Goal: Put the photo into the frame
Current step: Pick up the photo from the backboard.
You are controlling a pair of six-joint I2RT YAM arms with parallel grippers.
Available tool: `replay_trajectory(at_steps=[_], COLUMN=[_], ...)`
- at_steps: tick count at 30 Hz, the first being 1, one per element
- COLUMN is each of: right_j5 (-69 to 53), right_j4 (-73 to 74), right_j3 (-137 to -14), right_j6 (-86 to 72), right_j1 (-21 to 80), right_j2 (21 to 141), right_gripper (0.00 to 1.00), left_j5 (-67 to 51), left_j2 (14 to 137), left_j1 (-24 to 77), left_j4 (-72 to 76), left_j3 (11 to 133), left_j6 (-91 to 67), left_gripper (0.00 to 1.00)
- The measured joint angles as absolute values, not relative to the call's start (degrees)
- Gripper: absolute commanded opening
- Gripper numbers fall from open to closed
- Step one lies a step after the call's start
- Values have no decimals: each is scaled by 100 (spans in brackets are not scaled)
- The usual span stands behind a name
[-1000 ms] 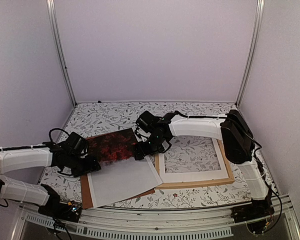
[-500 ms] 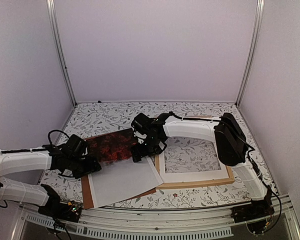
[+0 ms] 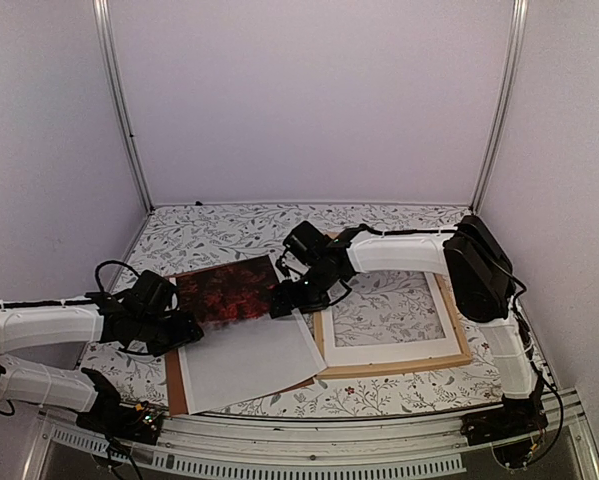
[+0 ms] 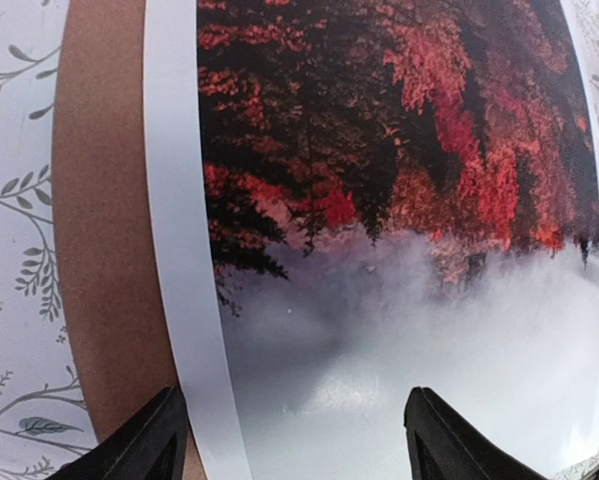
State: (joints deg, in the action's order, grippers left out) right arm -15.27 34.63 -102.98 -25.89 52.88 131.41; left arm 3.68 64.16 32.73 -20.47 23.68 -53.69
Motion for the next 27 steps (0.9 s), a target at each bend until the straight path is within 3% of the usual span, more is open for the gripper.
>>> replay_trajectory(at_steps=[7, 15, 27], right_j5=[-1988, -2464, -2921], right_j4=[2928, 2504, 2178], right_j3=[-9800, -9354, -9120], right_j6=[-2799, -2995, -3089], right_j1=[5118, 4941, 4847], right_j2=[12905, 12757, 12532], right_gripper=[71, 48, 32], left_j5=[373, 392, 412], left_j2=[6429, 6431, 6440], left_j1=[3301, 3321, 3343], left_j4=[-1953, -1946, -1955], left_j3=[2351, 2351, 2364], left_j6=[-5384, -5384, -5380], left_gripper=[77, 77, 77])
